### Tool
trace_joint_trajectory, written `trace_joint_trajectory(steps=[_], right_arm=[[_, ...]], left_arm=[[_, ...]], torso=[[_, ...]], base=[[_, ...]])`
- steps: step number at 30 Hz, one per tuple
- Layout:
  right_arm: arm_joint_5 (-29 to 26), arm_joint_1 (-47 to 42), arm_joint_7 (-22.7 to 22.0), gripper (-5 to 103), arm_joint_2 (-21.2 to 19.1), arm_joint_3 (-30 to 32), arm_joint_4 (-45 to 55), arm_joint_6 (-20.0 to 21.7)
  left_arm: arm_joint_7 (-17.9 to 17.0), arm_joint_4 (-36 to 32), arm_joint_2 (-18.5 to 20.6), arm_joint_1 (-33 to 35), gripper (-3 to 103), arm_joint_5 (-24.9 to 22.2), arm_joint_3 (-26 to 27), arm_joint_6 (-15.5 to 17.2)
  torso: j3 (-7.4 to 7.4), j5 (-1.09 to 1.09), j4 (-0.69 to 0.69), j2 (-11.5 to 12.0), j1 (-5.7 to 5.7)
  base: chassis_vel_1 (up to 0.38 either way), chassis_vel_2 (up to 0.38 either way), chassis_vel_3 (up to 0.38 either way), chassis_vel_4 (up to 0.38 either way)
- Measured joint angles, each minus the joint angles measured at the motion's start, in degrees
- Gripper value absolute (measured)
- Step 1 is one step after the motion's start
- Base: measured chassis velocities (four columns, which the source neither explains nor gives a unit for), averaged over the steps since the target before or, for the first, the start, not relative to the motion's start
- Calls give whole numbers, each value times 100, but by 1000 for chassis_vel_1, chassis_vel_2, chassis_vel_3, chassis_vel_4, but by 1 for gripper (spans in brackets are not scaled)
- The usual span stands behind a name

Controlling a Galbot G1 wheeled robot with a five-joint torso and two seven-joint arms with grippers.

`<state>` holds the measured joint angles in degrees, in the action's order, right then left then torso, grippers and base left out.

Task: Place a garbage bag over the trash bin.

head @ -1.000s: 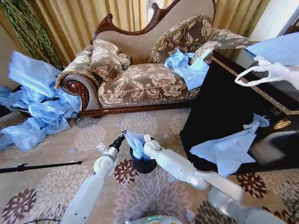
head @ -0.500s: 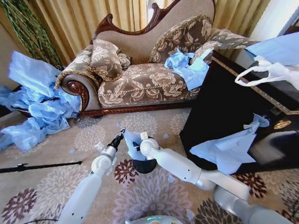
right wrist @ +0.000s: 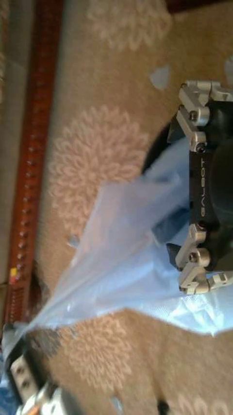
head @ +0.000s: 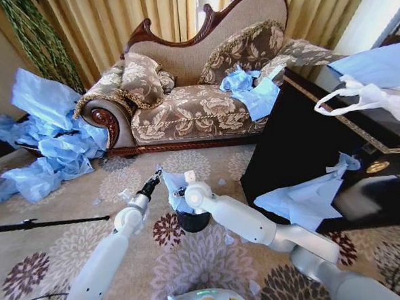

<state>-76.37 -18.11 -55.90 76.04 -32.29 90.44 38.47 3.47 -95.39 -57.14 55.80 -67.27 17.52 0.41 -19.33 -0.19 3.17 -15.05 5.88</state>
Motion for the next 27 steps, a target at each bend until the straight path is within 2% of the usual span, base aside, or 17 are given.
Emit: trace_joint_trajectory(steps=[1,4,11,13,20,27], right_arm=[[0,0,0,100,0,0,0,0],[590,-122,249,100,-130,36,-24,-74],[965,-325,424,100,-143,149,-210,-135],[1214,-432,608,100,-143,168,-354,-233],[1333,-526,820,100,-56,233,-464,-332],[1222,-409,895,100,-108,272,-157,-326]], left_arm=[[0,0,0,0,0,0,0,0],[28,-10,41,-23,0,12,0,-7],[28,-114,86,-15,0,-6,46,-17],[28,-223,150,-13,0,-27,89,-18],[5,-356,192,-78,0,-71,113,-15],[17,-175,121,-132,0,-26,14,-7]], torso=[[0,0,0,0,0],[0,0,0,0,0],[0,-1,0,0,0],[0,-1,0,0,0],[0,-1,-1,0,0],[0,-1,-1,0,0]], base=[[0,0,0,0],[0,0,0,0],[0,0,0,0],[0,0,0,0],[0,0,0,0],[0,0,0,0]])
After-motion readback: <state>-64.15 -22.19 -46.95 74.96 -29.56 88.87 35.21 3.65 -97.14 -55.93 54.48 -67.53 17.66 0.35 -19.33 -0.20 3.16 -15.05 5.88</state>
